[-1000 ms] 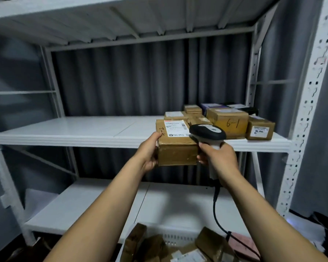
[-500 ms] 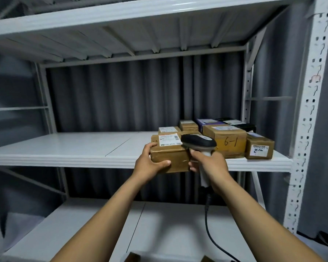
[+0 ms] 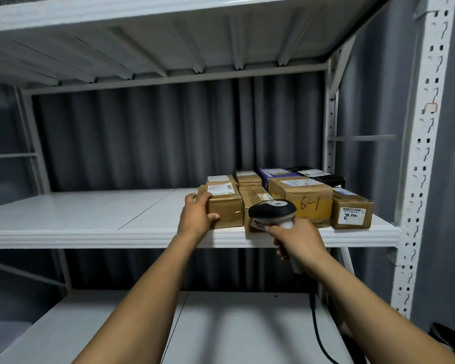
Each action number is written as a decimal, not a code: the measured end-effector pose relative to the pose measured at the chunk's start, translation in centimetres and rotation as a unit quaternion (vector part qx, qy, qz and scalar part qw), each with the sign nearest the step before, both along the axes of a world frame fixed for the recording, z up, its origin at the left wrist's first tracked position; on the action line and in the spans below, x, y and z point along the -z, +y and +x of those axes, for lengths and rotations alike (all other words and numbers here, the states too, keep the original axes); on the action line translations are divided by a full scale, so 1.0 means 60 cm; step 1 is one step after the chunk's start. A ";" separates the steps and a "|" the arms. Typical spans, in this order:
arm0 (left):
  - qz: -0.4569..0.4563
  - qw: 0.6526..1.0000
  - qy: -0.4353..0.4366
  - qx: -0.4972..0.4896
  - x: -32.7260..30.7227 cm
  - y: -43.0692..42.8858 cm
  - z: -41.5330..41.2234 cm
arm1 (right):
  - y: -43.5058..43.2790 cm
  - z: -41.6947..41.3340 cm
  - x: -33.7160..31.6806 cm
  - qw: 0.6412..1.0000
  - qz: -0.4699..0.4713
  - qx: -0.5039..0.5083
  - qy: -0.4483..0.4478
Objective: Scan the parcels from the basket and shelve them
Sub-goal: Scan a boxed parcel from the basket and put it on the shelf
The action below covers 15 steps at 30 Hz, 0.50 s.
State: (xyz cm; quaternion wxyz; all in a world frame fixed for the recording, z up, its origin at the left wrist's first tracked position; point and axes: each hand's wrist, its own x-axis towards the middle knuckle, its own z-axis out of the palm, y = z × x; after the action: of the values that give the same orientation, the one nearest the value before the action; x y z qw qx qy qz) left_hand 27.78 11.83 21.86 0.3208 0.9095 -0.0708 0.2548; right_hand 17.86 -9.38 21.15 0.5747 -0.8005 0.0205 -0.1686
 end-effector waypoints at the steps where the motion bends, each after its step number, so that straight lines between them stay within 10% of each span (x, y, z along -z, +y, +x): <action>1: -0.003 1.000 0.002 0.002 -0.001 0.000 0.008 | 0.000 0.004 0.000 1.000 -0.006 0.000 0.001; 15: 0.056 0.998 0.010 -0.019 0.036 0.019 -0.067 | 0.005 -0.053 0.003 0.999 -0.052 0.005 0.000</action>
State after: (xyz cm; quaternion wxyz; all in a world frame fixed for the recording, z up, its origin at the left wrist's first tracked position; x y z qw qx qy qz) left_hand 23.75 12.96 19.73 0.2653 0.9296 -0.0650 0.2476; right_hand 14.70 -9.10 20.99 0.5312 -0.8294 0.0154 -0.1723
